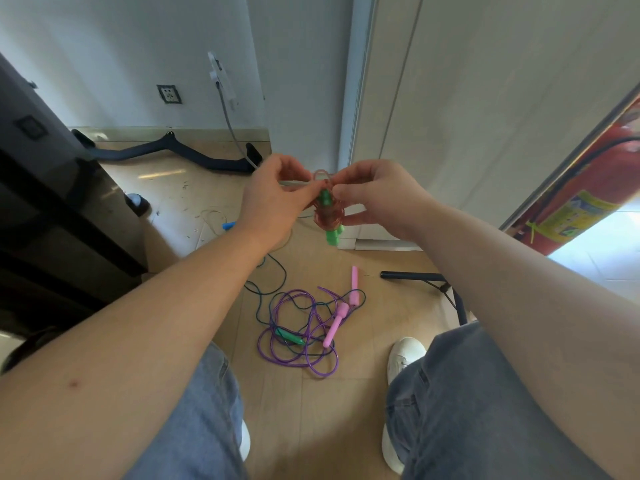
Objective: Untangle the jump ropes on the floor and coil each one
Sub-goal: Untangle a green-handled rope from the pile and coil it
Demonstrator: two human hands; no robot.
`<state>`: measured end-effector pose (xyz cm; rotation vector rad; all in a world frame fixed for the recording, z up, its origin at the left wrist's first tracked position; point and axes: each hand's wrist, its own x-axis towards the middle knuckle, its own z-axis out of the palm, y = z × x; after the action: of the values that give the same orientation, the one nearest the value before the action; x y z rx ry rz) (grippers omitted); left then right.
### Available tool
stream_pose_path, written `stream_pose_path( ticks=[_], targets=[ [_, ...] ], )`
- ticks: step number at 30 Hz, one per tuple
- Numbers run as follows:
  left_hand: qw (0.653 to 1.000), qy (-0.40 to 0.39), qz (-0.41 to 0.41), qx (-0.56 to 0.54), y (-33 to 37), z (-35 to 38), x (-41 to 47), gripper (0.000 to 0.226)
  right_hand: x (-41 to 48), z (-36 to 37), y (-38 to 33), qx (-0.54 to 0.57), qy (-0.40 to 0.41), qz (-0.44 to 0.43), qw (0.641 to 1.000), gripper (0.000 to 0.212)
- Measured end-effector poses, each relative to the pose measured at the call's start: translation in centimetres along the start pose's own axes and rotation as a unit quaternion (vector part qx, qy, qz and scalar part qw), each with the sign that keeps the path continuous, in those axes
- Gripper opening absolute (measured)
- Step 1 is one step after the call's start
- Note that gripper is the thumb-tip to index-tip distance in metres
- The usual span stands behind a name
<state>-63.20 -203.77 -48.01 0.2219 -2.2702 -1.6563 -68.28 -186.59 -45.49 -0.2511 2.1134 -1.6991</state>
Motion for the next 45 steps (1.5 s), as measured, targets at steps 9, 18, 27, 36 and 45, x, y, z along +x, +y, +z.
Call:
stream_pose_path(
  ticks=[9,18,27,36,45],
  targets=[
    [0.992,-0.122,0.007,-0.032,0.2,-0.2,-0.2,0.027,-0.3,-1.4,0.4,0.057,-0.060,0.055,0.995,0.034],
    [0.991,-0.128,0.024,0.001,0.3,-0.2,-0.1,0.018,-0.1,-1.5,0.9,0.060,-0.094,0.059,0.992,0.014],
    [0.990,-0.065,0.036,0.119,0.2,0.4,0.1,0.008,-0.8,0.9,0.5,-0.101,-0.062,-0.041,0.992,0.044],
    [0.996,-0.034,0.010,0.087,0.3,-0.2,0.3,0.007,-0.8,1.1,0.3,-0.166,-0.080,-0.028,0.983,0.040],
    [0.933,-0.181,-0.220,-0.219,2.2,-0.5,0.5,0.021,-0.2,0.9,0.9,-0.387,-0.039,-0.084,0.917,0.022]
  ],
)
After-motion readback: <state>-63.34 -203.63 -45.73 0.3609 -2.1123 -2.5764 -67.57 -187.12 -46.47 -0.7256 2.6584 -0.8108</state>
